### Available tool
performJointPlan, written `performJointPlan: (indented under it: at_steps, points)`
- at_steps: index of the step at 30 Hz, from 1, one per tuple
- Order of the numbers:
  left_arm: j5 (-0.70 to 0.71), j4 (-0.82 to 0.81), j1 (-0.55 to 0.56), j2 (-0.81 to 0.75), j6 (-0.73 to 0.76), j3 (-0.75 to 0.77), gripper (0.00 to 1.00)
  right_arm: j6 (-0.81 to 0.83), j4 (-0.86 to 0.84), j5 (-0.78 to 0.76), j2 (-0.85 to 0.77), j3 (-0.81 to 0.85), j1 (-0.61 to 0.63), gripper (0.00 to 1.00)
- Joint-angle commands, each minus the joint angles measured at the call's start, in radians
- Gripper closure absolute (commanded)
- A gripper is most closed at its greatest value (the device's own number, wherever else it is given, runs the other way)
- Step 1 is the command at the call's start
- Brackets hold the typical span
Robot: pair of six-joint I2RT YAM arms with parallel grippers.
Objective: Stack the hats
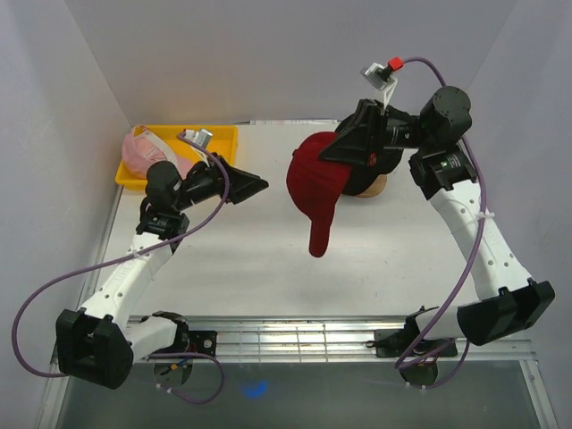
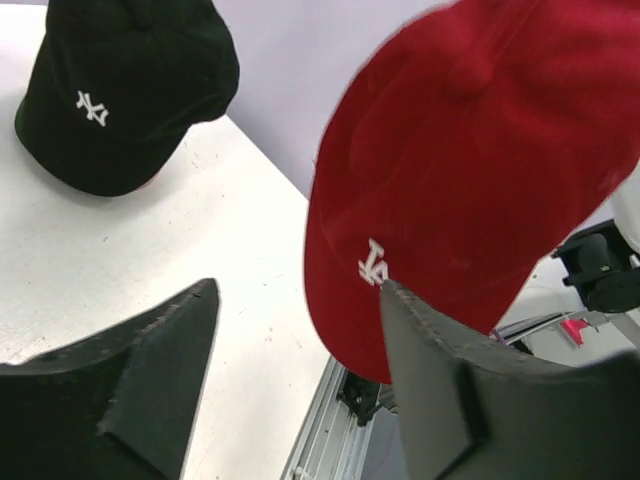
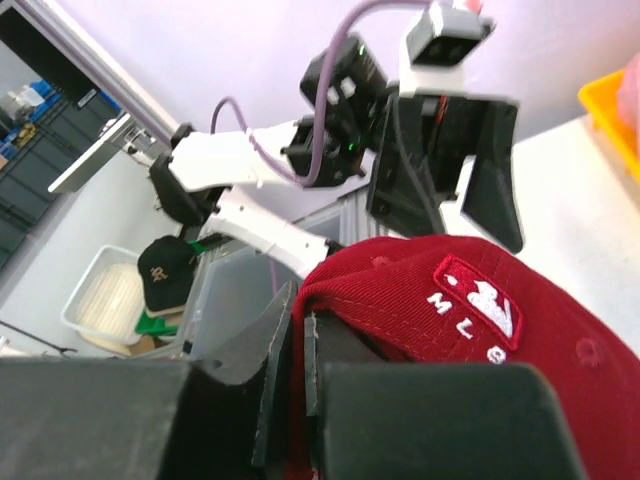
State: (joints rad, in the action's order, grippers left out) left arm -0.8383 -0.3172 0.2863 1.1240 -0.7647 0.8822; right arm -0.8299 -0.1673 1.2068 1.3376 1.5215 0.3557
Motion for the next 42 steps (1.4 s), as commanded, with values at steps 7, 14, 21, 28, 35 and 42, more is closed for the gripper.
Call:
performJointPlan:
  at_steps: [7,14,21,28,35,42]
  points:
    - [0.003,-0.155,0.06,-0.147,-0.065,-0.264,0.18,-0.153,-0.163,-0.072,0.238,0.301,-0.003,0.92]
    - [0.343,0.07,0.175,-0.222,0.134,-0.236,0.03,-0.259,-0.218,-0.144,0.345,0.402,-0.004,0.92]
    - [0.314,-0.086,0.154,-0.083,-0.255,-0.261,0.04,-0.36,-0.345,-0.102,0.399,0.506,-0.015,0.92]
    - [0.399,-0.487,0.136,-0.033,-0.752,-0.429,0.04,-0.408,-0.419,-0.087,0.393,0.491,-0.017,0.92]
    - [0.565,-0.819,0.212,0.143,-1.102,-0.477,0.05,-0.46,-0.586,-0.09,0.334,0.353,-0.015,0.92]
    - [0.709,-0.913,0.312,0.279,-1.234,-0.417,0.06,-0.428,-0.64,-0.102,0.296,0.256,-0.008,0.92]
